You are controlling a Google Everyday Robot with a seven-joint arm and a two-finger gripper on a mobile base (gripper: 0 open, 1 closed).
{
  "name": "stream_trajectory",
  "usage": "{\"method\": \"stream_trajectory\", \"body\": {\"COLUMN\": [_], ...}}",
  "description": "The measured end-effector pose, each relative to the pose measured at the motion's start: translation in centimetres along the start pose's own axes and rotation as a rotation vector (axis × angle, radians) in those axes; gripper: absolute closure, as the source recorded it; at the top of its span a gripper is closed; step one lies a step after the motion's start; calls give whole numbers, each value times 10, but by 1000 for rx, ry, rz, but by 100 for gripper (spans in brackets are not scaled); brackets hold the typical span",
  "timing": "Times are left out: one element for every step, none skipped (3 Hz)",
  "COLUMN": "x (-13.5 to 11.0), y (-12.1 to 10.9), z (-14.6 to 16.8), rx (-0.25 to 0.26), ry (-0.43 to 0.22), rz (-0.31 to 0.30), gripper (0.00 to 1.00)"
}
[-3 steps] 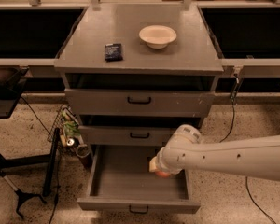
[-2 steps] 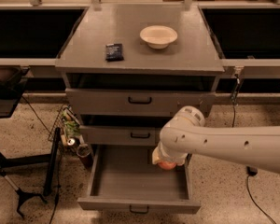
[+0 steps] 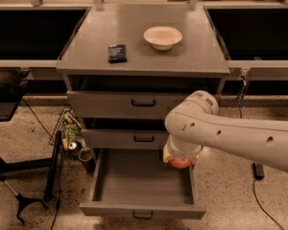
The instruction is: Pick apple from bottom drawer and place on counter
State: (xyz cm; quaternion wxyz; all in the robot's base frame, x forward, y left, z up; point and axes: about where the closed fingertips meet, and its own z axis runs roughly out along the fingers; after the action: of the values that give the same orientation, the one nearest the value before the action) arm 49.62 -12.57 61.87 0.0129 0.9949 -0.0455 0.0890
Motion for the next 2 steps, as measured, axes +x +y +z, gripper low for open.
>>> {"method": "stream_trajectory", "body": {"x": [4, 28], "y": [3, 9], "z": [-14, -69], "rx": [-7, -51], "ry": [39, 173], "rz": [7, 44], "gripper": [100, 100]}}
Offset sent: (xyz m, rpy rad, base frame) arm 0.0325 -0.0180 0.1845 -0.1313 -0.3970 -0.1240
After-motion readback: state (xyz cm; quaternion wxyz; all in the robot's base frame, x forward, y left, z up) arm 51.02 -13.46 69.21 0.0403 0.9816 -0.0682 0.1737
